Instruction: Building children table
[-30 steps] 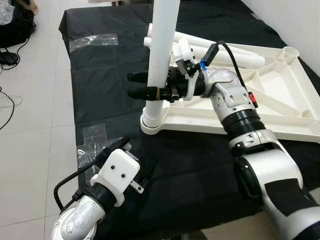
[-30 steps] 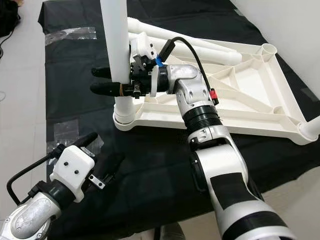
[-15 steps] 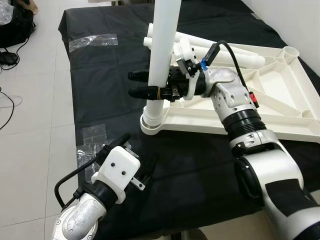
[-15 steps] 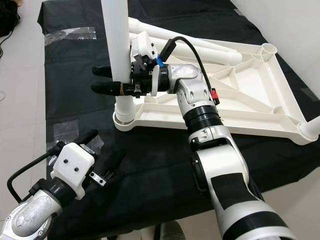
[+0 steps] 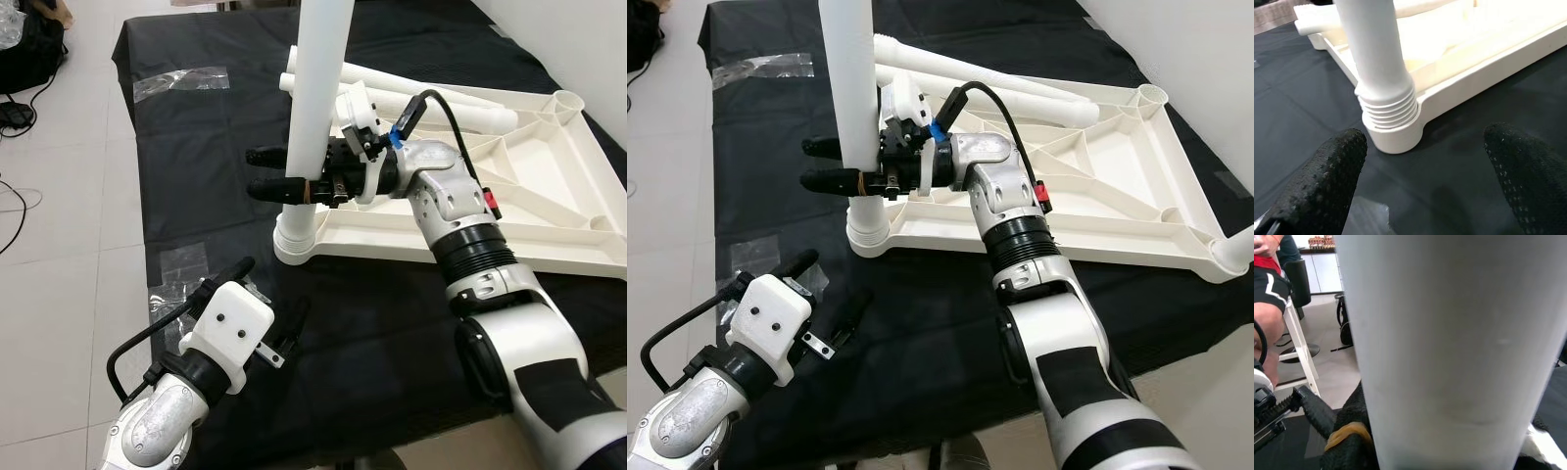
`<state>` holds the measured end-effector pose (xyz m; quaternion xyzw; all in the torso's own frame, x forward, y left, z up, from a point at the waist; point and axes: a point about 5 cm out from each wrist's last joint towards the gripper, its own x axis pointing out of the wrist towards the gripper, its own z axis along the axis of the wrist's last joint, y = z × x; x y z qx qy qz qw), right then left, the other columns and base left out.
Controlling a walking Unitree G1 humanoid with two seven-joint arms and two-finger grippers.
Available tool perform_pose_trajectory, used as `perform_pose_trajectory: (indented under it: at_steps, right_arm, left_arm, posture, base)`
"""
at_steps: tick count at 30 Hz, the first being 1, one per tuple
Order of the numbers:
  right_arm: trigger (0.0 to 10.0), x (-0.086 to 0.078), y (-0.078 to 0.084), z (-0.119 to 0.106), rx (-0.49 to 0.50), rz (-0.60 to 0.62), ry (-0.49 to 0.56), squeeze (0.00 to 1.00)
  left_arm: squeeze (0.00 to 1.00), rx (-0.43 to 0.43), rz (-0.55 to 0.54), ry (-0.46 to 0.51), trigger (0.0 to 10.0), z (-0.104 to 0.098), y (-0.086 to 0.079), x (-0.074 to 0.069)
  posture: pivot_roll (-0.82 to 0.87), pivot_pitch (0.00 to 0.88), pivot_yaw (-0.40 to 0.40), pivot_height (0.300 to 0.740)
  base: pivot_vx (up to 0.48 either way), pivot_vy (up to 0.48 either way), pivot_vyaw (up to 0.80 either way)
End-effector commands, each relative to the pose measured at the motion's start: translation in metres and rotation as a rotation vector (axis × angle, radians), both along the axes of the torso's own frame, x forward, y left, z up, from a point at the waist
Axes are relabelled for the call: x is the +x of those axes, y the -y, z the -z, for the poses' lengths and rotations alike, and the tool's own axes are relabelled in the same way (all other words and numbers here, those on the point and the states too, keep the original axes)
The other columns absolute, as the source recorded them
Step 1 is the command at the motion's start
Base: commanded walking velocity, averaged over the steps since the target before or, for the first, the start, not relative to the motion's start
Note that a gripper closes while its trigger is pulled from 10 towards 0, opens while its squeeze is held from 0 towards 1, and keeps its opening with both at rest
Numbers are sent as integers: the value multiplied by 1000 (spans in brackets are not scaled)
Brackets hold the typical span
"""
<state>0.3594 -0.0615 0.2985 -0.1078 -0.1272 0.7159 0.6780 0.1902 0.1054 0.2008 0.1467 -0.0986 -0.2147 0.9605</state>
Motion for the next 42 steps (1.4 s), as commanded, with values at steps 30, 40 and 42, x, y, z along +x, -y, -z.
perform_pose_trajectory:
  at_steps: [30, 40, 42]
  right_arm:
    - [10000, 38, 21, 48, -33, 656, -176, 0]
    - [10000, 54, 40, 47, 62, 1005, -235, 0]
    - [10000, 56, 44, 43, 104, 1067, -243, 0]
  left_arm:
    - [0, 16, -38, 31, 10000, -6, -10, 11]
    - [0, 20, -39, 31, 10000, -7, -12, 11]
    - [0, 20, -39, 30, 10000, -7, -12, 11]
  posture:
    - [129, 263, -88, 740]
    - [130, 269, -88, 740]
    - [130, 270, -87, 740]
  base:
    - [0, 0, 0]
    - [0, 0, 0]
    - [0, 0, 0]
